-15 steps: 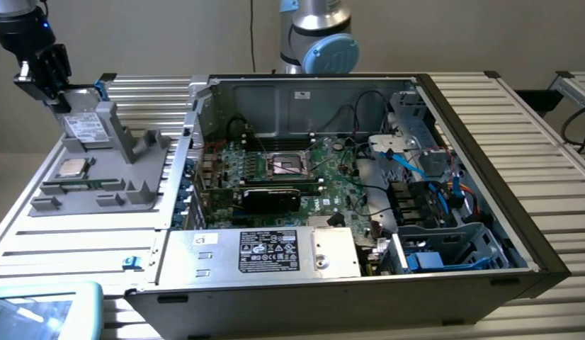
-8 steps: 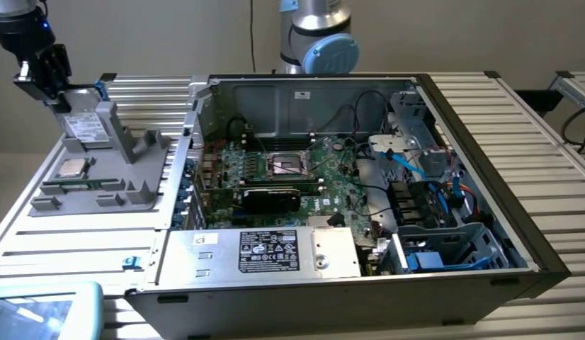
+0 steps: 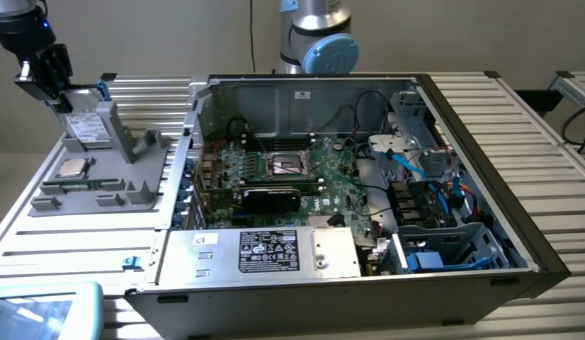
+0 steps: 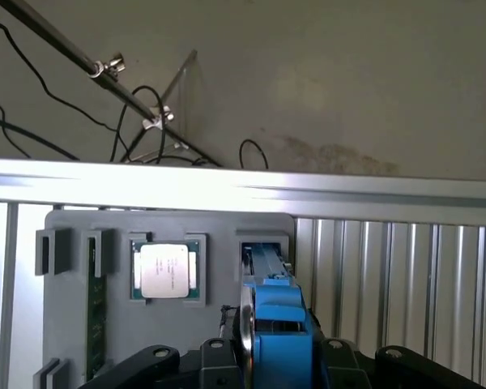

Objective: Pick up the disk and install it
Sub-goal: 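Pick up the disk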

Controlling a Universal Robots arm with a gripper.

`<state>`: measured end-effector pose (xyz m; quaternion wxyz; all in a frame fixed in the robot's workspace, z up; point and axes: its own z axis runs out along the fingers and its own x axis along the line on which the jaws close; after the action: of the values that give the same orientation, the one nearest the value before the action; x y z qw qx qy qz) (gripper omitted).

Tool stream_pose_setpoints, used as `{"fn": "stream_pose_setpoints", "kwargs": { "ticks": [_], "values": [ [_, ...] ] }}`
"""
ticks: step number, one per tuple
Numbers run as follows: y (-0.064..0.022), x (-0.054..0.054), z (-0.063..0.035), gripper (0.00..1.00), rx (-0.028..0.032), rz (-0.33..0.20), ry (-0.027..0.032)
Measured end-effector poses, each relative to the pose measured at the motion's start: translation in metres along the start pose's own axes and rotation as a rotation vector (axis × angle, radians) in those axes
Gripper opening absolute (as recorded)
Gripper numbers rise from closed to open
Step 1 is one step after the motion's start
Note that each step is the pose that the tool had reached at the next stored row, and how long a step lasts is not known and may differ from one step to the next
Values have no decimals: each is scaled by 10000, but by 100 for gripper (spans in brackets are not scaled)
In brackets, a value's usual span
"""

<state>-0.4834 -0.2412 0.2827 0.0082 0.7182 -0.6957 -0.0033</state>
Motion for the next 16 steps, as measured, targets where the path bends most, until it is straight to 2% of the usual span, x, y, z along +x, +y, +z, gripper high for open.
{"fn": "stream_pose_setpoints", "kwargs": {
  "ticks": [7, 16],
  "values": [
    [1, 0, -25, 38, 30, 0, 1],
    [5, 0, -29, 38, 36, 0, 2]
  ]
}}
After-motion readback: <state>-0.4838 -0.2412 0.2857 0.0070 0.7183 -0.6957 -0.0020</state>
